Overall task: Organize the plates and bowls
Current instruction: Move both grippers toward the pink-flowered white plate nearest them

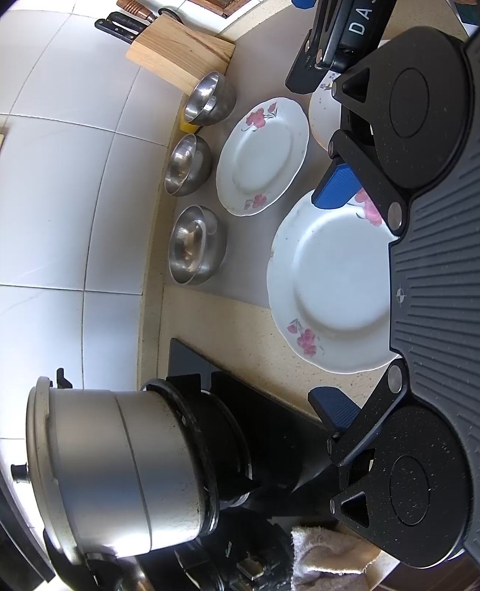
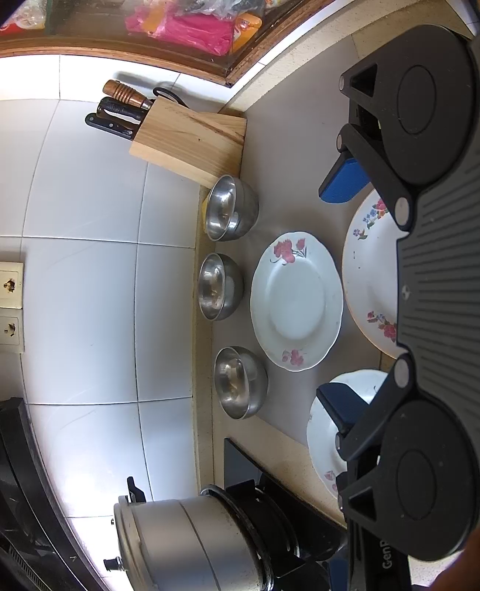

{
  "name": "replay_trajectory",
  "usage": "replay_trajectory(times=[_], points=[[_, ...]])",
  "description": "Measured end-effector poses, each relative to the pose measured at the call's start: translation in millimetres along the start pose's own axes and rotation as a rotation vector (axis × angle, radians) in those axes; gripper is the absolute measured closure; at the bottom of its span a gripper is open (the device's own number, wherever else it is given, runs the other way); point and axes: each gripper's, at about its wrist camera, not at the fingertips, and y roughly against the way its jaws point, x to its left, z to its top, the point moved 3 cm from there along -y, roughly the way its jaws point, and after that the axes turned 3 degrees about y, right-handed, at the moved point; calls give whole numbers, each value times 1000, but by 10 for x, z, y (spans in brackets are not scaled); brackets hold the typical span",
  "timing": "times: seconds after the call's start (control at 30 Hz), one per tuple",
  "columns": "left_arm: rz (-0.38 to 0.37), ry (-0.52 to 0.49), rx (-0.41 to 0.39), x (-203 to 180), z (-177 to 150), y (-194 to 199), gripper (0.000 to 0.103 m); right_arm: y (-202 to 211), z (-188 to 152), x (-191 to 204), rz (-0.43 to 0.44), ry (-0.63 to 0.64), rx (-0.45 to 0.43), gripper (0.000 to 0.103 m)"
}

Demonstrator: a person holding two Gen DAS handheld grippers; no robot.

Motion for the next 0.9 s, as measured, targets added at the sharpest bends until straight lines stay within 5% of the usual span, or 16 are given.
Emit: replay_trajectory(times=[0.9], points=[[2, -3, 1, 5, -15, 0, 5, -11, -20, 7, 0, -6, 7, 21]])
